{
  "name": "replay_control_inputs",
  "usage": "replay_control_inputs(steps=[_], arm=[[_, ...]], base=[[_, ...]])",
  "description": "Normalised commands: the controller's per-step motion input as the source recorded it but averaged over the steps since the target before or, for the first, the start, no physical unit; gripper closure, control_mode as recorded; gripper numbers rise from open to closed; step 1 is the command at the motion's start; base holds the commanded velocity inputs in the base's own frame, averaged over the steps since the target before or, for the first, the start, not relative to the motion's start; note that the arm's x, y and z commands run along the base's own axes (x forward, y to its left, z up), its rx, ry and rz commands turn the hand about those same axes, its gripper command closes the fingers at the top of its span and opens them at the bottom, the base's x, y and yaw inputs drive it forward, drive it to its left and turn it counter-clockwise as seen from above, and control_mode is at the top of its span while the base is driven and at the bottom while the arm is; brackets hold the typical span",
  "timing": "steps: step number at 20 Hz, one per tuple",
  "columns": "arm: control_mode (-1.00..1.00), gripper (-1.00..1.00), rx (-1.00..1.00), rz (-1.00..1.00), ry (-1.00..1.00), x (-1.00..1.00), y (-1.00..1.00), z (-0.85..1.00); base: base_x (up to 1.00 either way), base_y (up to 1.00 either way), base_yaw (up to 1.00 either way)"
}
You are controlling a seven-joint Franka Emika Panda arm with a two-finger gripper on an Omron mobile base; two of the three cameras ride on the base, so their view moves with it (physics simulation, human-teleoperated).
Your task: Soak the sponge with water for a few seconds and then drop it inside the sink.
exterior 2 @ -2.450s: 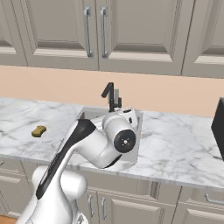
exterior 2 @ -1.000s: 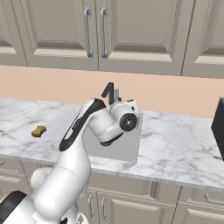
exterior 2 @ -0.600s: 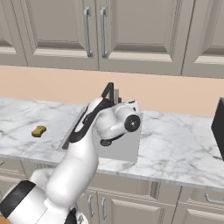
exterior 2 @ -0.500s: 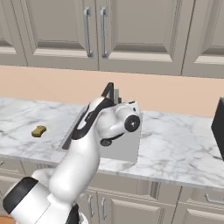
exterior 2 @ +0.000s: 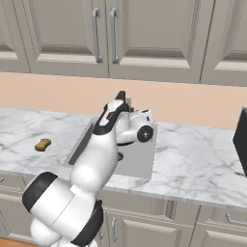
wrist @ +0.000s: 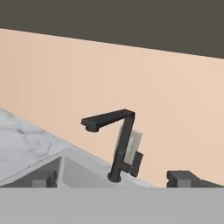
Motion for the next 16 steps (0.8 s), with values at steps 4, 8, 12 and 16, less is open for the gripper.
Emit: replay_control_inputs(steps=[4,8,12,16], arm=[[-1.00,-1.00,0.00,0.00,0.00,0.29,0.00,-0.11],[-1.00,-1.00,0.00,0.01,0.00,0.25,0.08,-0.09],[-1.00,-1.00,0.00,0.06,-0.01,0.03,0.16,0.00],[-1.00,-1.00,0.00,0.09,-0.01,0.00,0.22,0.00]], base=[[0.00,0.00,0.00],[0.00,0.00,0.00],[0.00,0.00,0.00],[0.00,0.00,0.00]])
